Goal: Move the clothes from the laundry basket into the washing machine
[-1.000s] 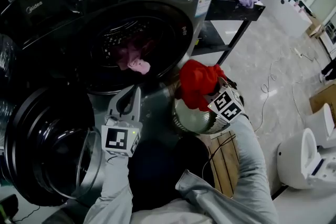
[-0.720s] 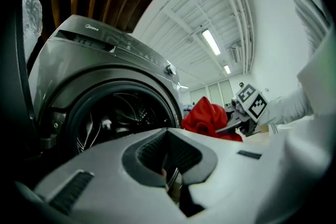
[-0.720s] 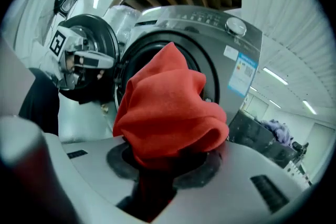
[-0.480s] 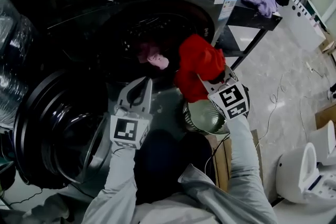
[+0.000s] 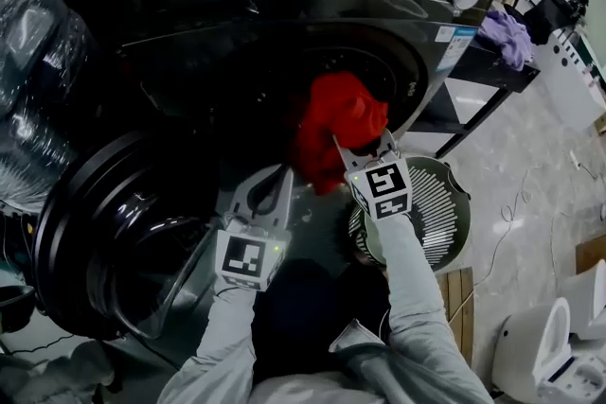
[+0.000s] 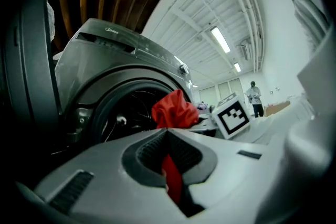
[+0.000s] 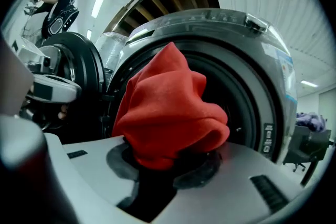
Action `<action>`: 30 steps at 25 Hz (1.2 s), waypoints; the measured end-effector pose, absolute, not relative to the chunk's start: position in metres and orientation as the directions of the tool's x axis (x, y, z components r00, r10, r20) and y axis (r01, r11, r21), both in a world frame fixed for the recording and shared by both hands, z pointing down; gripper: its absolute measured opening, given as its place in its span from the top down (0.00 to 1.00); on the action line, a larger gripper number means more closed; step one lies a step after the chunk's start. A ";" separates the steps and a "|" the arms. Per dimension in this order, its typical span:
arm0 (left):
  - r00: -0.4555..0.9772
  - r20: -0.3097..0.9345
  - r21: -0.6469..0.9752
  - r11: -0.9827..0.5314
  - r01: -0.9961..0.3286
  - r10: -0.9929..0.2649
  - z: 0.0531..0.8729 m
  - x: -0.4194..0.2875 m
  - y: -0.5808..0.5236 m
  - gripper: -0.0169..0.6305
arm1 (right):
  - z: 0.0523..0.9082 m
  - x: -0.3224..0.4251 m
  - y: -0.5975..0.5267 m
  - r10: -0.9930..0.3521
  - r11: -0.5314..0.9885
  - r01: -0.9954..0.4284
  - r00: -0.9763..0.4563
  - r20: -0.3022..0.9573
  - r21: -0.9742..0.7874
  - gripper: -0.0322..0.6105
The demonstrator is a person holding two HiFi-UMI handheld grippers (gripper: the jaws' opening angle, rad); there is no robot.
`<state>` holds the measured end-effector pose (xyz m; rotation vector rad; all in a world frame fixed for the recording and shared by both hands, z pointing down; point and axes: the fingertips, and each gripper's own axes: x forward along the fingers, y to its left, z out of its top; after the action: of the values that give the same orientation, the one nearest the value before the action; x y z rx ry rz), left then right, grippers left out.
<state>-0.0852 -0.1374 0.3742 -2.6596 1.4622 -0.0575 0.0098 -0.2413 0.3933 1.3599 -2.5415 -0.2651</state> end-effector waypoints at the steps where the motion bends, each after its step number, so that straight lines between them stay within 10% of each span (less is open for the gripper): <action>1: 0.536 -0.021 -0.105 -0.532 -0.840 -0.844 0.375 -0.085 -0.138 0.94 | 0.396 0.000 -0.252 -0.838 0.544 -0.795 -0.534 0.115 0.270 0.73; 16: 0.525 -0.057 -0.017 -0.525 -0.851 -0.849 0.379 -0.087 -0.142 0.94 | 0.363 -0.065 -0.379 -0.899 0.348 -0.901 -0.400 -0.179 0.260 0.72; 30: 0.526 -0.060 -0.017 -0.526 -0.850 -0.848 0.381 -0.087 -0.136 0.94 | 0.477 -0.046 -0.377 -0.853 0.500 -0.848 -0.446 0.269 0.179 0.46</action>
<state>-0.0866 -0.1362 0.3806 -2.7052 1.5062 0.0686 -0.0463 -0.3771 0.4772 1.4259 -2.4244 -0.0255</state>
